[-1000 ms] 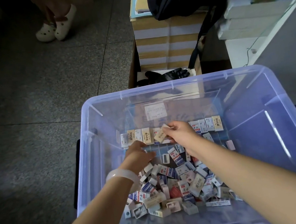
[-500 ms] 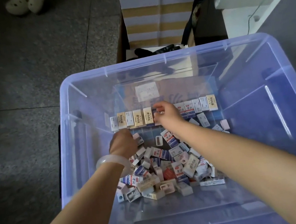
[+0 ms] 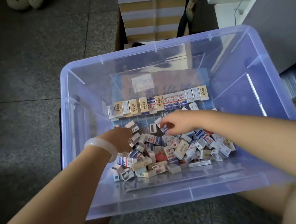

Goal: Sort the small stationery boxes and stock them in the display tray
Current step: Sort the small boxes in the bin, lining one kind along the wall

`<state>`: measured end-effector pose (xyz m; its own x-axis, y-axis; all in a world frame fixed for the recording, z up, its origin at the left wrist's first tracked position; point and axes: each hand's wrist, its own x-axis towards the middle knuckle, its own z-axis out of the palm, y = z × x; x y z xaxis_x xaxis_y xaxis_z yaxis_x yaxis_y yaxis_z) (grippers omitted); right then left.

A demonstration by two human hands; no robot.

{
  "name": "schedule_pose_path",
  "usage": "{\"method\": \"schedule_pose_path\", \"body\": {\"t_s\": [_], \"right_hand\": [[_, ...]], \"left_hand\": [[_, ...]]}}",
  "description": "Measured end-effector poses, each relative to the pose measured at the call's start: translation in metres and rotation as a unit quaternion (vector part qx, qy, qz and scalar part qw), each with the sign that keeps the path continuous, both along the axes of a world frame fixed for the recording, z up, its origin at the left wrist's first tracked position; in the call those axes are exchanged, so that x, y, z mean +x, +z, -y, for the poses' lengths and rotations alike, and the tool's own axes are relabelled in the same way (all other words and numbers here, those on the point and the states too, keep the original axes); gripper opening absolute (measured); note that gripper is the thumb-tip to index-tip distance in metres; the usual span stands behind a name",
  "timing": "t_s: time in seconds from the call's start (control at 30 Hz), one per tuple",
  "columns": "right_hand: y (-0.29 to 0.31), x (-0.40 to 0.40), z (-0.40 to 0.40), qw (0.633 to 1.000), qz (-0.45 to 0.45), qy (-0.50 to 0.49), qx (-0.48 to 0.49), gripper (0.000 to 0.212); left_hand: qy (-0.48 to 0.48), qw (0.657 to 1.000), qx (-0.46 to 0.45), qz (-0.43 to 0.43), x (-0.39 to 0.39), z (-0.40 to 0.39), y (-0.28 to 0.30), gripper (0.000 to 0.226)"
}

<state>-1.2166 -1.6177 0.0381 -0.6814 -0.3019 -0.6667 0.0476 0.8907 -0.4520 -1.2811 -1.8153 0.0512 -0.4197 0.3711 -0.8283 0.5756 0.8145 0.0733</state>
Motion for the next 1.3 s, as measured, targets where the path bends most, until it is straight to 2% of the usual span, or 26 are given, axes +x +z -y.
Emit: {"method": "schedule_pose_path", "body": {"t_s": [0.07, 0.13, 0.3, 0.43, 0.53, 0.7, 0.73, 0.83, 1.03, 1.2, 1.3], "right_hand": [[0.000, 0.010, 0.002, 0.997, 0.034, 0.066, 0.025, 0.049], [-0.002, 0.018, 0.004, 0.994, 0.046, 0.093, 0.045, 0.056], [-0.001, 0.028, 0.014, 0.986, 0.048, 0.133, 0.093, 0.062], [-0.001, 0.035, 0.026, 0.982, 0.029, 0.148, 0.111, 0.062], [-0.004, 0.039, 0.033, 0.978, -0.015, 0.179, 0.108, 0.054], [-0.005, 0.035, 0.032, 0.971, -0.059, 0.204, 0.107, 0.015], [-0.004, 0.034, 0.032, 0.970, -0.070, 0.207, 0.104, 0.015], [-0.005, 0.034, 0.031, 0.971, -0.069, 0.206, 0.098, 0.028], [-0.011, 0.033, 0.041, 0.983, 0.003, 0.171, 0.072, 0.062], [-0.009, 0.035, 0.041, 0.991, -0.009, 0.135, 0.013, 0.060], [-0.008, 0.037, 0.040, 0.993, 0.017, 0.119, 0.002, 0.058]], "left_hand": [[-0.010, 0.999, -0.013, 0.047, 0.008, 0.005, -0.001, 0.061], [-0.011, 0.997, -0.021, 0.067, 0.014, 0.009, -0.006, 0.065], [-0.008, 0.999, -0.001, 0.032, 0.022, 0.013, -0.005, 0.059], [0.028, 0.998, 0.025, 0.058, 0.024, 0.012, -0.007, 0.052], [0.021, 0.997, 0.041, 0.065, 0.026, 0.011, -0.013, 0.044], [-0.001, 0.997, 0.044, 0.062, 0.026, 0.010, -0.012, 0.038], [-0.001, 0.997, 0.046, 0.060, 0.025, 0.010, -0.011, 0.038], [0.000, 0.997, 0.047, 0.059, 0.025, 0.009, -0.008, 0.040], [-0.066, 0.995, 0.000, 0.078, 0.021, 0.008, 0.000, 0.035], [-0.062, 0.990, 0.007, 0.123, 0.018, 0.011, 0.007, 0.038], [-0.071, 0.988, -0.009, 0.134, 0.017, 0.011, 0.006, 0.040]]}}
